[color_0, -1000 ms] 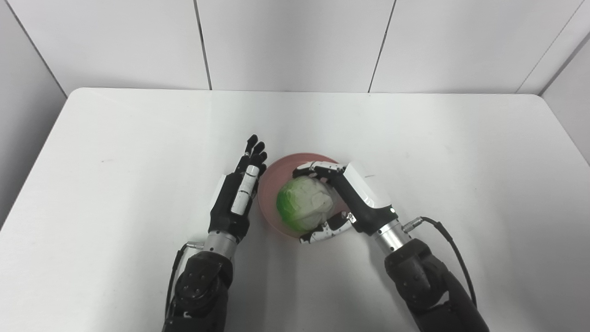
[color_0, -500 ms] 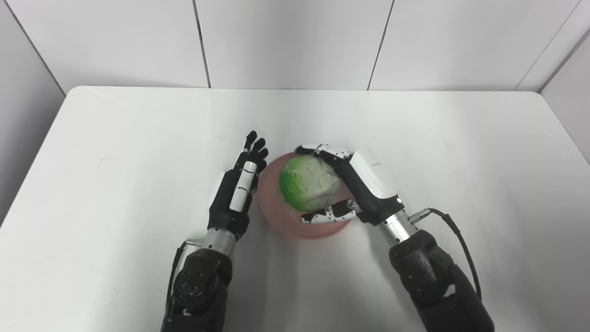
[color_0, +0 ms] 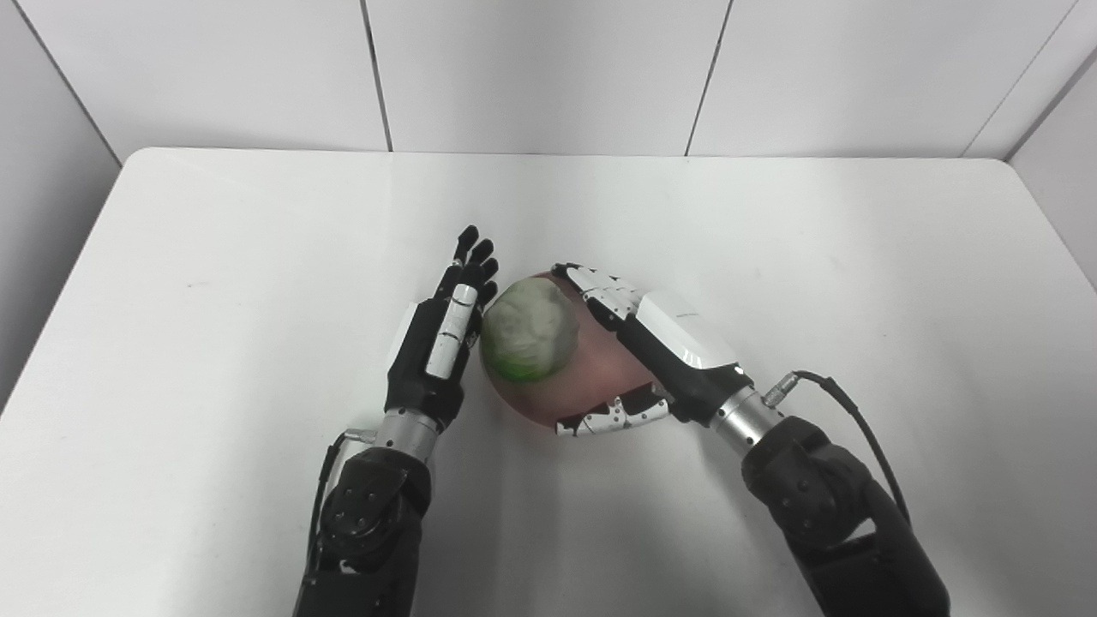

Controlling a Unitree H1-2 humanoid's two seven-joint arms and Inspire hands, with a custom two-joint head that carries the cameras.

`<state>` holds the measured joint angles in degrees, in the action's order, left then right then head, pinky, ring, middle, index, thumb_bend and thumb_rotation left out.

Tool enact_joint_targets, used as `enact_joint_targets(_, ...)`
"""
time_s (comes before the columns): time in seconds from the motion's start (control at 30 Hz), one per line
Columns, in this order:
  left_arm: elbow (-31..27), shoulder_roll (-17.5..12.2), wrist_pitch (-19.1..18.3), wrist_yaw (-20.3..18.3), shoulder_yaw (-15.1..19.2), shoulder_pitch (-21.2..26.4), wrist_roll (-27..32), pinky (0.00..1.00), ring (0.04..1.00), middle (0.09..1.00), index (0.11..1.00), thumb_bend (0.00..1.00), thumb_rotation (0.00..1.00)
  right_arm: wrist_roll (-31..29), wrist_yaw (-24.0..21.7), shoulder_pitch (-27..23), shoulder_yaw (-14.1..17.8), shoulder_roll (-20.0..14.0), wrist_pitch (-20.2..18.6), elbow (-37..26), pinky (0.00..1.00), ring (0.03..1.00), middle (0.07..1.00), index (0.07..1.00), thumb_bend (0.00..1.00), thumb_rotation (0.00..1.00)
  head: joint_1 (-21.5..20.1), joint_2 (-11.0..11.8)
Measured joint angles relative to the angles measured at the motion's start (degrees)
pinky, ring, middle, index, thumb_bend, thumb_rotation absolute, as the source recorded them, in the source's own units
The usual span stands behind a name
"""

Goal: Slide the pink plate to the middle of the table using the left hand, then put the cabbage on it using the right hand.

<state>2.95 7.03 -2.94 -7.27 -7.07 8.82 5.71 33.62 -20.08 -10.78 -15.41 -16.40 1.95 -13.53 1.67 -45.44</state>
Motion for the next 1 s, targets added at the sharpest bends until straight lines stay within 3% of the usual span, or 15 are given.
enact_joint_targets(0.1,-0.04,0.00,-0.15,-0.01,0.00,0.00,0.02,1.00,0.992,0.991,0.987,0.65,0.85,-1.24,-1.49,0.20,0.55,0.02,-2.28,-1.40,1.00,1.000,1.000,1.000,0.69,0.43,-0.09,-0.09)
enact_joint_targets(0.2,-0.16,-0.06,-0.52,-0.01,0.07,0.00,0.02,1.00,0.991,0.990,0.984,0.65,0.85,-3.65,-1.34,0.51,2.21,0.31,-2.61,-1.87,0.99,1.000,1.000,1.000,0.71,0.51,-0.09,-0.09)
enact_joint_targets(0.37,-0.29,-0.06,-0.57,-0.01,0.23,0.00,0.04,1.00,0.988,0.990,0.984,0.65,0.84,-8.56,3.71,1.86,6.42,2.10,-1.62,0.54,0.95,1.000,1.000,1.000,0.75,0.56,-0.26,-0.17)
enact_joint_targets(0.5,-0.29,-0.33,-0.57,-0.13,0.33,0.00,0.05,1.00,0.998,1.000,0.996,0.65,0.86,-10.75,8.66,2.91,8.54,5.06,-0.84,1.89,1.00,1.000,1.000,1.000,0.71,0.61,-0.53,-0.18)
enact_joint_targets(0.53,-0.29,-0.40,-0.57,-0.23,0.31,0.00,0.05,1.00,0.995,0.999,0.993,0.65,0.86,-11.33,9.65,2.91,8.77,5.70,-0.75,2.11,1.00,1.000,1.000,1.000,0.71,0.67,-0.53,-0.18)
enact_joint_targets(0.8,-0.29,-1.09,-0.55,-0.26,0.29,0.00,-0.16,1.00,1.000,1.000,0.999,0.68,0.88,-15.40,11.94,2.85,10.63,7.14,-0.84,2.81,1.00,1.000,1.000,1.000,0.66,0.85,-0.70,-0.18)
enact_joint_targets(0.9,-0.28,-1.29,-0.53,-0.24,0.19,0.00,-0.59,1.00,1.000,1.000,0.997,0.70,0.88,-17.97,11.91,2.83,11.62,8.57,-3.73,2.79,1.00,1.000,1.000,1.000,0.64,0.82,-0.62,-0.18)
enact_joint_targets(1.0,-0.29,-1.33,-0.53,-0.09,0.01,0.00,-1.38,1.00,1.000,1.000,0.997,0.72,0.88,-25.79,11.71,2.87,13.97,12.11,-10.35,2.47,1.00,1.000,1.000,1.000,0.64,0.76,-0.62,-0.18)
